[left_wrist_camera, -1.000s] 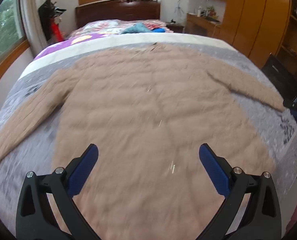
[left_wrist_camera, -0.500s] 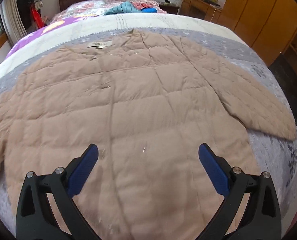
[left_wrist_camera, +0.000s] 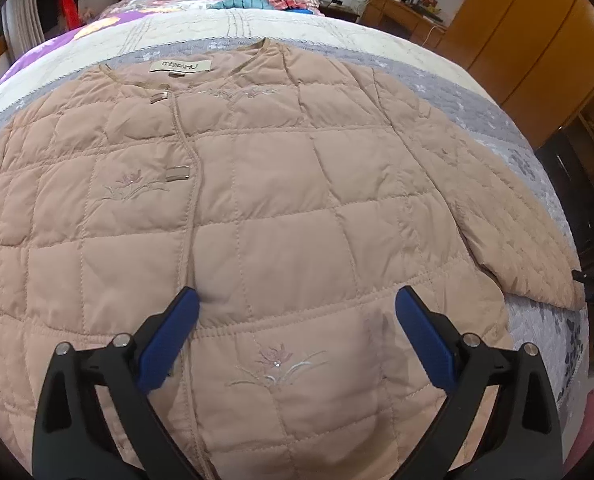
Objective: Fold large clothes
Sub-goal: 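Grasp the sleeve cuff with the right gripper and fold it across the coat body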
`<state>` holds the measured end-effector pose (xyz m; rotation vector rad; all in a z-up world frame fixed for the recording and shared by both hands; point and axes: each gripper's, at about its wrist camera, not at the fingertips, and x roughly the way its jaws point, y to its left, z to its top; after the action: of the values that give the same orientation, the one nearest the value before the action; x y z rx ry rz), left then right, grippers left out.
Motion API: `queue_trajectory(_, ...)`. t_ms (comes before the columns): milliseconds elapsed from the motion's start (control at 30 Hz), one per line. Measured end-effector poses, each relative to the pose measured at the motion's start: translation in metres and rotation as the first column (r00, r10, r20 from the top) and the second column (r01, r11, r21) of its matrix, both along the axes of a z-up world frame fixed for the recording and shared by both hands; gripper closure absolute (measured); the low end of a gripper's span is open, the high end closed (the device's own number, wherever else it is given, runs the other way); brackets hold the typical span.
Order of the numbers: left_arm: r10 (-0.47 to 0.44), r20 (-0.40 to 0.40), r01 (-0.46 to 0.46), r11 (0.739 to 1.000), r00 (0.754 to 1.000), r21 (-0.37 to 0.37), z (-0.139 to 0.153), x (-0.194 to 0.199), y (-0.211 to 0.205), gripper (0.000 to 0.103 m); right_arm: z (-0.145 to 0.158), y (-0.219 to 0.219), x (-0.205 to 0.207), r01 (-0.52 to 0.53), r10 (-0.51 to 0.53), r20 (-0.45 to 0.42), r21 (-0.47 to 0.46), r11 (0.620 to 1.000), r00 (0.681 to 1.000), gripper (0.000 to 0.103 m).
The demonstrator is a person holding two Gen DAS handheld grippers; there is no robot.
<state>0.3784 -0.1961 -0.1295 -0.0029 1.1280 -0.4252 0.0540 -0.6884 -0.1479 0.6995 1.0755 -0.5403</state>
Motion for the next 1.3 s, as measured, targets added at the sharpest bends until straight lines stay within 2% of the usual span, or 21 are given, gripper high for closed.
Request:
queue_trajectory(33,0.007,0.000,-0.007,1.000,1.000,-0.004,0.000,0.000,0.002,0.014,0.001,0.002,0.000,-0.003,0.003,-0.002,-0.019,1.000,1.000,0.057)
queue_trajectory(67,0.012,0.004,-0.012,1.000,1.000,-0.001,0.001,0.000,0.004,0.017,0.003,0.005,0.002,-0.021,0.021,-0.004,-0.040,0.999,1.000,0.080)
queue_trajectory(100,0.016,0.010,-0.016,1.000,1.000,0.005,0.001,0.000,0.005,0.021,0.004,0.007,0.003,-0.034,0.035,0.008,-0.020,0.999,0.999,0.089)
queue_trajectory(133,0.015,0.009,-0.015,1.000,1.000,0.000,0.002,0.000,0.006,0.021,0.005,0.008,0.006,-0.036,0.036,0.021,0.003,0.999,0.999,0.095)
queue_trajectory(233,0.018,0.003,-0.018,0.999,1.000,-0.028,0.005,-0.001,0.011,0.021,0.024,0.023,0.010,-0.059,0.060,0.071,-0.020,0.998,0.996,0.095)
queue_trajectory(367,0.011,-0.006,-0.011,0.998,1.000,-0.056,0.008,0.000,0.016,0.021,0.064,0.063,0.025,-0.154,0.154,0.212,-0.015,0.988,0.965,0.095)
queue_trajectory(467,0.009,-0.003,-0.009,0.998,1.000,-0.065,0.010,-0.003,0.021,0.021,0.086,0.104,0.050,-0.256,0.260,0.255,-0.046,0.965,0.932,0.095)
queue_trajectory(567,0.002,0.015,-0.001,0.997,1.000,-0.074,0.015,-0.006,0.025,0.021,0.097,0.148,0.083,-0.342,0.352,0.252,-0.085,0.936,0.901,0.096)
queue_trajectory(867,-0.005,0.053,0.009,0.996,0.999,-0.087,0.029,-0.011,0.043,0.021,0.081,0.256,0.163,-0.544,0.548,0.229,-0.083,0.835,0.805,0.096)
queue_trajectory(1033,-0.007,0.052,0.012,0.996,0.999,-0.091,0.030,-0.012,0.047,0.021,0.058,0.292,0.191,-0.585,0.589,0.176,-0.081,0.807,0.789,0.096)
queue_trajectory(1167,-0.012,0.049,0.016,0.996,0.999,-0.089,0.030,-0.012,0.046,0.021,0.044,0.299,0.200,-0.608,0.599,0.188,-0.011,0.794,0.778,0.085)
queue_trajectory(1200,-0.013,0.048,0.018,0.996,0.999,-0.090,0.030,-0.012,0.045,0.021,0.046,0.299,0.196,-0.625,0.611,0.208,0.001,0.781,0.764,0.081)
queue_trajectory(1233,-0.018,0.045,0.022,0.996,0.999,-0.092,0.030,-0.012,0.044,0.021,0.049,0.301,0.193,-0.634,0.614,0.233,0.014,0.773,0.754,0.070)
queue_trajectory(1300,-0.033,0.047,0.037,0.995,0.998,-0.095,0.032,-0.014,0.039,0.021,0.061,0.294,0.182,-0.642,0.606,0.298,0.032,0.766,0.737,0.066)
